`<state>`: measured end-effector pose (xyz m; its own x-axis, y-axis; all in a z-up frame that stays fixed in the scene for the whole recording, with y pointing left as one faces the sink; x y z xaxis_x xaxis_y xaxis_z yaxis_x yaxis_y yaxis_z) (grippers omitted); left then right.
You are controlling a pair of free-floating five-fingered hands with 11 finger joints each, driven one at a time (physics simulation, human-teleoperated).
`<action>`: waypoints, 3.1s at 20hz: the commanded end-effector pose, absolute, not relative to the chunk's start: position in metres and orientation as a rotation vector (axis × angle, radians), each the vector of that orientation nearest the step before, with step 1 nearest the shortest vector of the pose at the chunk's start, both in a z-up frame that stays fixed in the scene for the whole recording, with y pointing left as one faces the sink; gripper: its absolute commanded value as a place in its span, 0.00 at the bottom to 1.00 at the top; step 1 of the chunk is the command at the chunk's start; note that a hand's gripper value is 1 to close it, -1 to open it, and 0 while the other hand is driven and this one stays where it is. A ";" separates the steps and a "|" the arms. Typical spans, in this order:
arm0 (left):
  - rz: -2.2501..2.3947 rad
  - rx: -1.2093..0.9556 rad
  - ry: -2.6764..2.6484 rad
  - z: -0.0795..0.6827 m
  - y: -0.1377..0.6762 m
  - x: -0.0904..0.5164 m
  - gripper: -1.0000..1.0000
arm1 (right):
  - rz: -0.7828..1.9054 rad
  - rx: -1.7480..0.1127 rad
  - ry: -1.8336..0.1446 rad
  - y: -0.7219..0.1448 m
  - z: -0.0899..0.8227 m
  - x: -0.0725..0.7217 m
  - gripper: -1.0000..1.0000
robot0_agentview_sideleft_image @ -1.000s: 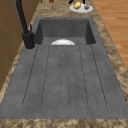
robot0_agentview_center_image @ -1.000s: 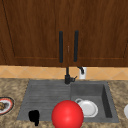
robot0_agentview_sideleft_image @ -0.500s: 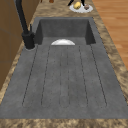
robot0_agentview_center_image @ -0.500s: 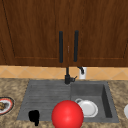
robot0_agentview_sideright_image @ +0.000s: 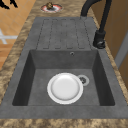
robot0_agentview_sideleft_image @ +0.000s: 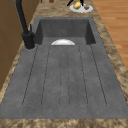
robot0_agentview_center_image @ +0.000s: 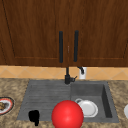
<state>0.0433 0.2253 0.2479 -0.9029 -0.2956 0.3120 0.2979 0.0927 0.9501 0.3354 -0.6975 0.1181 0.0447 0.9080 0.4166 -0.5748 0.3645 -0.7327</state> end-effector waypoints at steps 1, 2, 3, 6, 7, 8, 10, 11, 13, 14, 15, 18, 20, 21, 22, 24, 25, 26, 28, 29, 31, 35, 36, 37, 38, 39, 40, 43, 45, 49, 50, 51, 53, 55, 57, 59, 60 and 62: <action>-1.862 -0.002 -1.951 0.248 0.225 0.043 0.50 | 1.267 -0.470 -1.022 -0.707 0.115 0.336 0.00; -1.862 -0.002 -1.951 0.248 0.225 0.043 0.50 | 1.273 -0.456 -1.020 -0.709 0.113 0.336 0.00; -1.862 -0.002 -1.951 0.248 0.225 0.043 0.50 | 1.277 -0.448 -1.020 -0.712 0.112 0.336 0.00; -1.862 -0.002 -1.951 0.248 0.225 0.043 0.50 | 1.287 -0.451 -1.012 -0.706 0.107 0.337 0.00; -1.862 -0.002 -1.951 0.248 0.225 0.043 0.50 | 1.294 -0.482 -1.021 -0.701 0.101 0.338 0.00; -1.862 -0.002 -1.951 0.248 0.225 0.043 0.50 | 1.306 -0.486 -1.018 -0.702 0.099 0.339 0.00; -1.862 -0.002 -1.951 0.248 0.225 0.043 0.50 | 1.315 -0.475 -0.972 -0.702 0.093 0.339 0.00; -1.862 -0.002 -1.951 0.248 0.225 0.043 0.50 | 1.324 -0.473 -0.960 -0.700 0.093 0.340 0.00; -1.862 -0.002 -1.951 0.248 0.225 0.043 0.50 | 1.355 -0.461 -0.920 -0.698 0.092 0.341 0.00; -1.862 -0.002 -1.951 0.248 0.225 0.043 0.50 | 1.376 -0.476 -0.908 -0.695 0.092 0.341 0.00; -1.862 -0.002 -1.951 0.248 0.225 0.043 0.50 | 1.389 -0.490 -0.899 -0.694 0.092 0.342 0.00; -1.862 -0.002 -1.951 0.248 0.225 0.043 0.50 | 1.423 -0.488 -0.867 -0.699 0.090 0.347 0.00; -1.862 -0.002 -1.951 0.248 0.225 0.043 0.50 | 1.413 -0.464 -0.883 -0.700 0.096 0.348 0.00; -1.862 -0.002 -1.951 0.248 0.225 0.043 0.50 | 1.405 -0.451 -0.893 -0.703 0.098 0.348 0.00; -1.862 -0.002 -1.951 0.248 0.225 0.043 0.50 | 1.395 -0.442 -0.900 -0.704 0.099 0.347 0.00; -1.862 -0.002 -1.951 0.248 0.225 0.043 0.50 | 1.380 -0.446 -0.928 -0.706 0.099 0.345 0.00; -1.862 -0.002 -1.951 0.248 0.225 0.043 0.50 | 1.373 -0.463 -0.948 -0.705 0.099 0.340 0.00; -1.862 -0.002 -1.951 0.248 0.225 0.043 0.50 | 1.364 -0.486 -0.974 -0.706 0.098 0.334 0.00; -1.862 -0.002 -1.951 0.248 0.225 0.043 0.50 | 1.333 -0.522 -0.999 -0.705 0.098 0.324 0.00; -1.862 -0.002 -1.951 0.248 0.225 0.043 0.50 | 1.320 -0.532 -1.016 -0.703 0.099 0.319 0.00; -1.862 -0.002 -1.951 0.248 0.225 0.043 0.50 | 1.293 -0.554 -1.057 -0.703 0.099 0.312 0.00; -1.862 -0.002 -1.951 0.248 0.225 0.043 0.50 | 1.246 -0.612 -1.131 -0.703 0.101 0.301 0.00; -1.862 -0.002 -1.951 0.248 0.225 0.043 0.50 | 1.236 -0.628 -1.147 -0.703 0.101 0.299 0.00; -1.862 -0.002 -1.951 0.248 0.225 0.043 0.50 | 1.223 -0.644 -1.159 -0.703 0.101 0.299 0.00; -1.862 -0.002 -1.951 0.248 0.225 0.043 0.50 | 1.209 -0.661 -1.170 -0.703 0.101 0.298 0.00; -1.862 -0.002 -1.951 0.248 0.225 0.043 0.50 | 1.198 -0.676 -1.180 -0.703 0.102 0.297 0.00; -1.862 -0.002 -1.951 0.248 0.225 0.043 0.50 | 1.190 -0.693 -1.190 -0.703 0.102 0.295 0.00; -1.862 -0.002 -1.951 0.248 0.225 0.043 0.50 | 1.215 -0.770 -1.201 -0.698 0.100 0.285 0.00; -1.862 -0.002 -1.951 0.248 0.225 0.043 0.50 | 1.228 -0.828 -1.193 -0.693 0.096 0.286 0.00; -1.862 -0.002 -1.951 0.248 0.225 0.043 0.50 | 1.269 -0.863 -1.138 -0.690 0.098 0.290 0.00; -1.862 -0.002 -1.951 0.248 0.225 0.043 0.50 | 1.281 -0.874 -1.125 -0.690 0.100 0.288 0.00; -1.862 -0.002 -1.951 0.248 0.225 0.043 0.50 | 1.289 -0.880 -1.121 -0.690 0.103 0.286 0.00; -1.862 -0.002 -1.951 0.248 0.225 0.043 0.50 | 1.304 -0.889 -1.111 -0.689 0.105 0.285 0.00; -1.862 -0.002 -1.951 0.248 0.225 0.043 0.50 | 1.318 -0.890 -1.096 -0.688 0.105 0.283 0.00; -1.862 -0.002 -1.951 0.248 0.225 0.043 0.50 | 1.325 -0.899 -1.090 -0.687 0.106 0.281 0.00; -1.862 -0.002 -1.951 0.248 0.225 0.043 0.50 | 1.337 -0.912 -1.079 -0.686 0.107 0.278 0.00; -1.862 -0.002 -1.951 0.248 0.225 0.043 0.50 | 1.345 -0.913 -1.072 -0.686 0.107 0.277 0.00; -1.862 -0.002 -1.951 0.248 0.225 0.043 0.50 | 1.363 -0.915 -1.055 -0.681 0.107 0.277 0.00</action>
<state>0.0433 0.2253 0.2479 -0.9029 -0.2956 0.3120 0.2979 0.0927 0.9501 0.2786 -0.6852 0.1072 -0.0441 0.9847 0.1684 -0.2984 0.1479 -0.9429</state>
